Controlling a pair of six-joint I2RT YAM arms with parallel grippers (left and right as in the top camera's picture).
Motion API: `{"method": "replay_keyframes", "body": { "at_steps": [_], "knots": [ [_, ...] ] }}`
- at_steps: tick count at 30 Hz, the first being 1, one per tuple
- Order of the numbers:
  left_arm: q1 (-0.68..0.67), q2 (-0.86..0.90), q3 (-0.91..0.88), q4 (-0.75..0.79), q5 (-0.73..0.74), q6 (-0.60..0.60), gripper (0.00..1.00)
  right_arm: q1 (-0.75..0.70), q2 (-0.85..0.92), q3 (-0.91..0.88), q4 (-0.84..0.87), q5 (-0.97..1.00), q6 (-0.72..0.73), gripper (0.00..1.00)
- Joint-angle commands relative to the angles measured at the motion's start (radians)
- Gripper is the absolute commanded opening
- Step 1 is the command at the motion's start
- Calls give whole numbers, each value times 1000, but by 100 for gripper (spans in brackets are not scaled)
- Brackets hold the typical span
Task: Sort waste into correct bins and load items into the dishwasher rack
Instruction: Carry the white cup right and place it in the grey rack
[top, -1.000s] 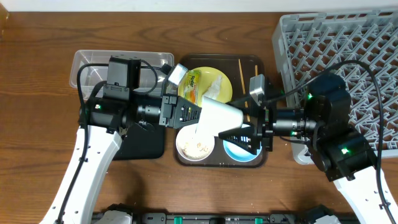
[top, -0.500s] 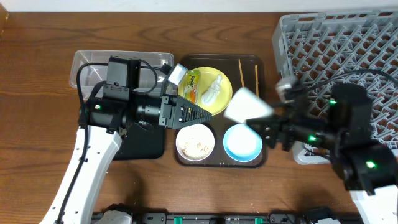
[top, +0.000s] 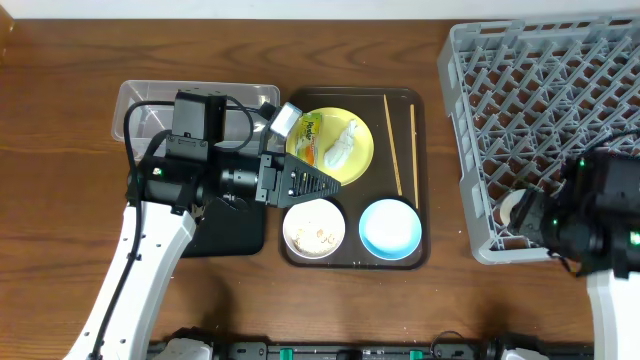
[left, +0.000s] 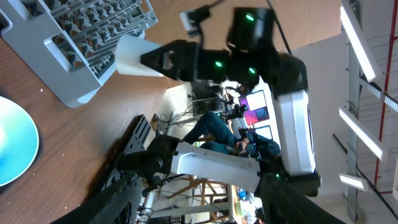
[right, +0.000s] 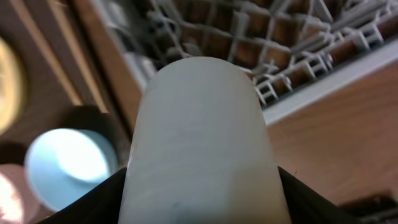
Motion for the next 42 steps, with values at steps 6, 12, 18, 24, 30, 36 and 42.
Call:
{"method": "replay_keyframes", "body": {
  "at_steps": [6, 12, 18, 24, 30, 36, 42],
  "knots": [
    [1, -2, 18, -9, -37, 14, 65, -9, 194, 19, 110, 50, 21, 65],
    [0, -2, 18, -15, -58, 14, 65, -9, 260, 19, 186, -25, 22, 65],
    [0, -2, 18, -15, -58, 14, 65, -9, 262, 20, 219, -53, 8, 65],
    [0, -2, 18, -19, -58, 14, 65, -9, 255, 74, 138, -87, -14, 62],
    [0, -2, 18, -18, -61, 14, 65, -9, 254, 104, 154, -2, -13, 62],
    [0, -2, 18, -18, -61, 14, 65, -8, 301, 80, 158, 36, 7, 63],
    [0, -2, 18, -18, -62, 14, 65, -8, 402, 69, 181, 25, 22, 73]
  ]
}}
